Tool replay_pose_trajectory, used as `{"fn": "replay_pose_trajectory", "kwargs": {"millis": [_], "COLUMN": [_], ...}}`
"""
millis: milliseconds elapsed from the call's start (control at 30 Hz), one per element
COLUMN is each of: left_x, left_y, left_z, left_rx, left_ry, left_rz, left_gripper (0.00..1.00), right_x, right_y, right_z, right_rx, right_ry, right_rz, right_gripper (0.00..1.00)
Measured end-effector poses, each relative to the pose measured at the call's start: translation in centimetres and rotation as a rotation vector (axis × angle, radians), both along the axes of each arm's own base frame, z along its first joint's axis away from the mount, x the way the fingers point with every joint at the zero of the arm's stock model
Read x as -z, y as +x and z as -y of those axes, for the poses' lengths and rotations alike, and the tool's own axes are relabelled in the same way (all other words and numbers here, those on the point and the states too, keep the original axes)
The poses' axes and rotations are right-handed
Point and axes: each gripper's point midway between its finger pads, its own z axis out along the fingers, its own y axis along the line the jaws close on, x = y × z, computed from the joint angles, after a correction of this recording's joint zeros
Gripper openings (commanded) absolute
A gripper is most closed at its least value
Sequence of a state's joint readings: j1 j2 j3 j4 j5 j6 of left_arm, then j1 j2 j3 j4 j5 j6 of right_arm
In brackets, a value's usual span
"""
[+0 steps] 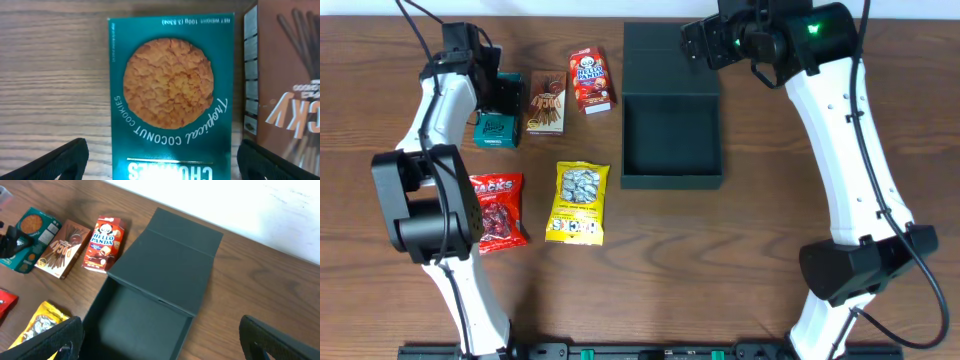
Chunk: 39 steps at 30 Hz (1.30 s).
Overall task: Pack container
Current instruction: 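Reach left gripper to the teal Chunkies box and grasp it, then carry the Chunkies box into the black box and release it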
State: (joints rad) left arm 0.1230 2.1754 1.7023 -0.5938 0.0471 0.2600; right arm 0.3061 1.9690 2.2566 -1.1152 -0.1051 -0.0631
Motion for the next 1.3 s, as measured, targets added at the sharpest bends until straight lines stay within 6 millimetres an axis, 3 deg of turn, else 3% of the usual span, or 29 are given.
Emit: {"fn": "replay_pose_trajectory", "kwargs": {"millis": [433,733,933,1133,1300], "left_x": [4.3,4.2,4.1,2.5,-1.7], "left_y": [-0.7,-0.3,-0.2,0.7,2.4], "left_z": [0.4,0.5,0.5,0.4,0.7], "left_rx": [0.018,0.036,0.023,-0.035,-0.041], "left_ry": [-0.024,-0.022,-0.029,-0.054,-0.08], "left_rz": [-0.084,-0.068,-0.064,-0.049,-0.003], "left_gripper": [1.0,0.77,0.75,0.75,0.73], "right_x": [0.0,0.0,0.0,0.1,0.1], "right_y": [0.0,0.0,0.0,0.1,0.6], "right_z": [0.0,0.0,0.0,0.4,2.0], "right_rx": [0.0,0.0,0.0,0.018,0.062], "right_ry": [0.0,-0.001,-0.001,-0.019,-0.045], "right_rz": [-0.001,-0.002,-0.002,0.003,0.011], "right_gripper": [0.99,0.99,0.99,0.99,0.99]}}
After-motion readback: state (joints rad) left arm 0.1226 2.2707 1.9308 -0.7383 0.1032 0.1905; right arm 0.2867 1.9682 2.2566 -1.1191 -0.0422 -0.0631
